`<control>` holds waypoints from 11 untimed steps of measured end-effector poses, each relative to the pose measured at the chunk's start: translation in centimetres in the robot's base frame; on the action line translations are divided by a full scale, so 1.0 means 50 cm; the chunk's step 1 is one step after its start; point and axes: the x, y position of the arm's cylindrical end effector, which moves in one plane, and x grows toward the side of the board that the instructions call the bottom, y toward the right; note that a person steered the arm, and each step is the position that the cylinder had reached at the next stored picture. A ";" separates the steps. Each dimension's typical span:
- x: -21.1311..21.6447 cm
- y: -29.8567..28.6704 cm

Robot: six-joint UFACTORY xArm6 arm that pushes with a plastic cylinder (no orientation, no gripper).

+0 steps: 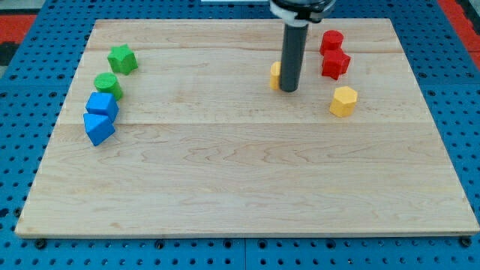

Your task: Move the yellow heart horizontally to the green circle

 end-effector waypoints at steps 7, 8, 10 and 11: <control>-0.126 -0.318; -0.129 -0.295; -0.082 -0.294; -0.044 -0.346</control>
